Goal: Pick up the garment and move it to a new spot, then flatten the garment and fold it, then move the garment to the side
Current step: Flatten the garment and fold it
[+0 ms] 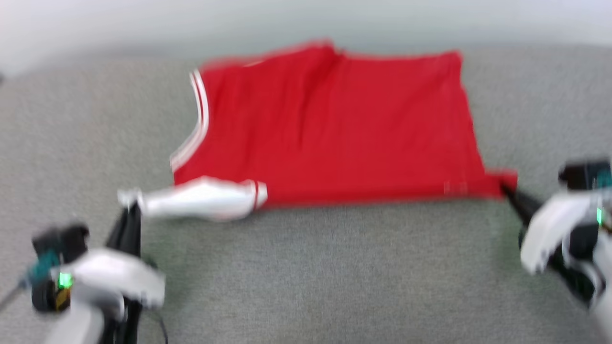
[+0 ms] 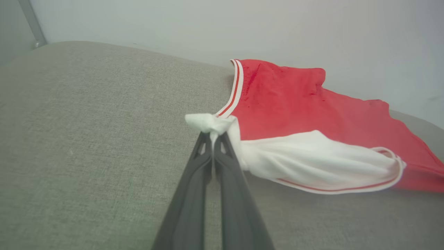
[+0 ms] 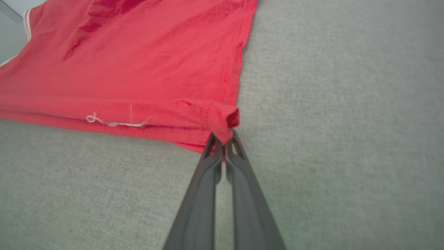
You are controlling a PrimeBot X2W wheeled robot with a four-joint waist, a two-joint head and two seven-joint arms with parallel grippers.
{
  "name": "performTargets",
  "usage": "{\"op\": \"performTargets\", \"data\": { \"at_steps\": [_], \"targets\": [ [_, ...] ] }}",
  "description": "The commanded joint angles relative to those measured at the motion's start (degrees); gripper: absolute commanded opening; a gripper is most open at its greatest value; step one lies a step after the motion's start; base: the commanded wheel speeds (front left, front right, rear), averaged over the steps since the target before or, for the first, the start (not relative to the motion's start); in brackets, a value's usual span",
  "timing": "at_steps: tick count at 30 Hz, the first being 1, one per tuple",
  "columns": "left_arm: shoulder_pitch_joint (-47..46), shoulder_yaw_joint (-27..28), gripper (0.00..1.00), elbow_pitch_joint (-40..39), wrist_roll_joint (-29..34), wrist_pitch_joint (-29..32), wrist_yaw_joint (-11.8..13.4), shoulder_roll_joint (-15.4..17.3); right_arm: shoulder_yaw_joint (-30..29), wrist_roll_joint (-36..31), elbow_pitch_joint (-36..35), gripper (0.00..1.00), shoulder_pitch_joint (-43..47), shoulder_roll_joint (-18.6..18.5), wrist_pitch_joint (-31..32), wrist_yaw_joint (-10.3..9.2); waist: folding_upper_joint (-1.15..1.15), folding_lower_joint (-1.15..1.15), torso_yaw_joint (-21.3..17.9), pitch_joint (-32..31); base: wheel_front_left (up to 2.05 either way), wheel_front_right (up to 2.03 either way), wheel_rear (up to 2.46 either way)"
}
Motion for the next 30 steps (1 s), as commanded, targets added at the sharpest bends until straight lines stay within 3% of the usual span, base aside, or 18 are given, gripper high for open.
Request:
{"op": "performTargets", "data": {
  "at_steps": [1,8,15,20,30],
  "targets": [
    [4.8,1.1,0.0,-2.1,-0.5,0.4,2.2,1.1,-2.1,-0.6,-0.8,0.0,4.9,-0.7,0.7,-0.15,0.0,0.02,0.2,-5.3,0.0,0.0,0.0],
    [21.7,2.0,0.0,-14.4,-3.2,4.0,9.0,1.1,-13.0,-4.3,-10.0,0.0,23.0,1.4,6.4,-0.16,0.0,0.02,0.1,-9.9,0.0,0.0,0.0],
    [29.5,3.1,0.0,-23.6,-3.8,7.2,13.2,3.0,-25.8,-11.9,-26.0,0.0,37.3,8.6,17.7,-0.14,0.0,0.02,0.3,-11.6,0.0,0.0,0.0],
    [25.9,1.3,0.0,-24.8,-3.3,9.2,12.0,3.6,-30.8,-17.0,-34.0,0.0,38.8,14.3,24.3,-0.13,0.0,0.02,0.3,-11.2,0.0,0.0,0.0],
    [13.3,-1.0,0.0,-18.1,-2.6,10.0,7.9,2.5,-29.9,-20.0,-31.8,0.0,28.4,16.1,27.9,-0.12,0.0,0.02,0.2,-6.2,0.0,0.0,0.0]
  ]
}}
